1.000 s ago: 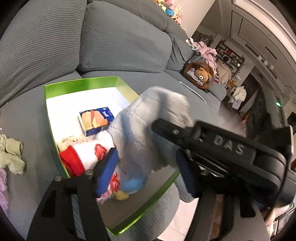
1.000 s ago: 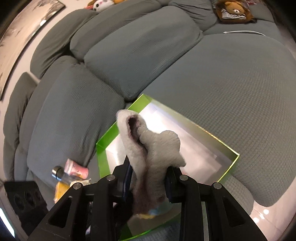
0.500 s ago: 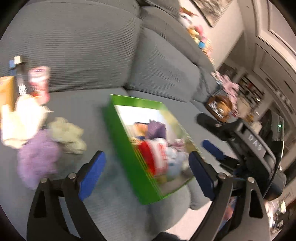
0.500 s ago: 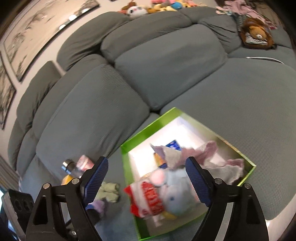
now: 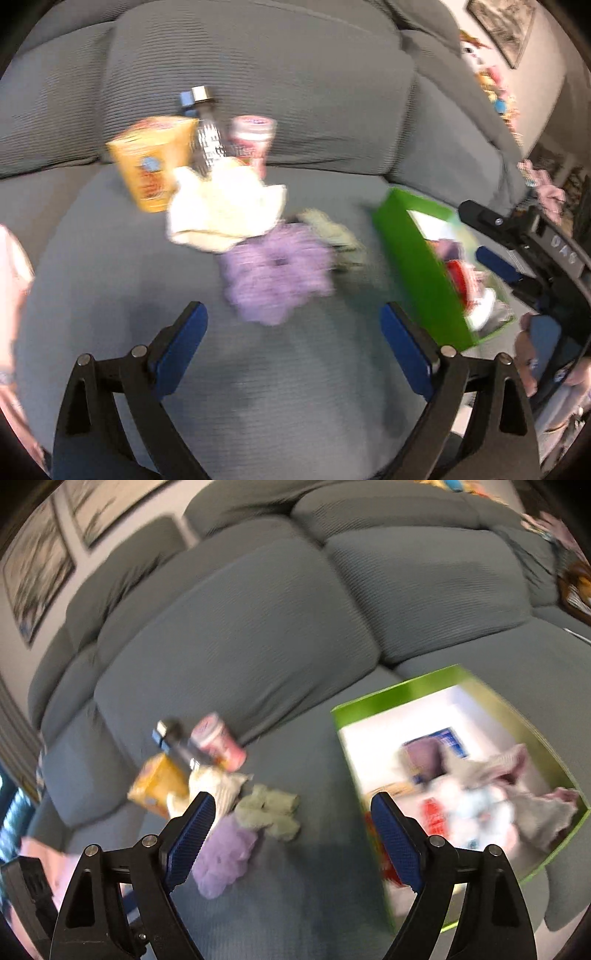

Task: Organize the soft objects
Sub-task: 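Move the right tool toward the purple mesh bath pouf, then grasp the purple mesh bath pouf with the right gripper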

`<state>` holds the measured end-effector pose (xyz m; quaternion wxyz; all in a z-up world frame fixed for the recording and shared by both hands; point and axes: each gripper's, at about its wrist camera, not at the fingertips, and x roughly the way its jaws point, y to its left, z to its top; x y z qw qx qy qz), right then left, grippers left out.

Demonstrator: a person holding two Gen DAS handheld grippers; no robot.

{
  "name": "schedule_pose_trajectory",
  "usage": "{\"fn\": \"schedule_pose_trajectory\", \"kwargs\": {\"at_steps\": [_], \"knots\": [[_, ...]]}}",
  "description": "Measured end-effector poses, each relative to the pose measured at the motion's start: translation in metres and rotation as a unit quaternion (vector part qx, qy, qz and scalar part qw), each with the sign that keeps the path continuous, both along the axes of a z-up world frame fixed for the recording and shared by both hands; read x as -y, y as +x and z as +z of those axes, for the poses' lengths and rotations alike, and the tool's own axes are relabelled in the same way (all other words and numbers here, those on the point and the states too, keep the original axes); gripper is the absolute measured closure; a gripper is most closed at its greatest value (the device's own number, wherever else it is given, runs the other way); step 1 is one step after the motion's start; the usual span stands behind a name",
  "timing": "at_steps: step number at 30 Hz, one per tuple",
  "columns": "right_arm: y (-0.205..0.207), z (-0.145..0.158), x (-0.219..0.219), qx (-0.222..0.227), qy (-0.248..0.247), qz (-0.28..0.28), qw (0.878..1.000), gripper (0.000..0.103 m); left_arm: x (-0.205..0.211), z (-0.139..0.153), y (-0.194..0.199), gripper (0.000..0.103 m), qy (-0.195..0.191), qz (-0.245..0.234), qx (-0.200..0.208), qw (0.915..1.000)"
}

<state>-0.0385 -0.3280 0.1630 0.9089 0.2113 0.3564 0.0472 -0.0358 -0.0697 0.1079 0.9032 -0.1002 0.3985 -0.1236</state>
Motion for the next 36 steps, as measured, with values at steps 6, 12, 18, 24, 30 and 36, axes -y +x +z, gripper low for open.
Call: {"fn": "schedule_pose_trajectory", "kwargs": {"at_steps": [6,12,18,24,30,36], "knots": [[0.028,-0.032,-0.051,-0.045,0.004,0.058,0.997,0.016,-0.043,-0.034,0.003,0.009,0.034,0.059,-0.027,0.9973],[0.048,-0.071,-0.076,-0.102,-0.010,0.062,0.993,0.017,-0.067,-0.056,0.006,0.009,0.022,0.087,-0.058,0.9942],[0.059,-0.095,-0.086,-0.133,-0.023,0.060,0.989,0.049,-0.076,-0.061,0.005,0.009,0.016,0.096,-0.072,0.9926],[0.053,-0.099,-0.102,-0.146,-0.041,0.097,0.984,0.088,-0.079,-0.060,0.006,0.009,0.010,0.100,-0.073,0.9923],[0.020,-0.078,-0.116,-0.140,0.009,0.201,0.970,0.092,-0.087,-0.057,0.004,0.009,0.010,0.114,-0.071,0.9909],[0.004,-0.069,-0.135,-0.141,0.029,0.276,0.950,0.092,-0.090,-0.056,0.003,0.009,0.003,0.113,-0.072,0.9911]]}}
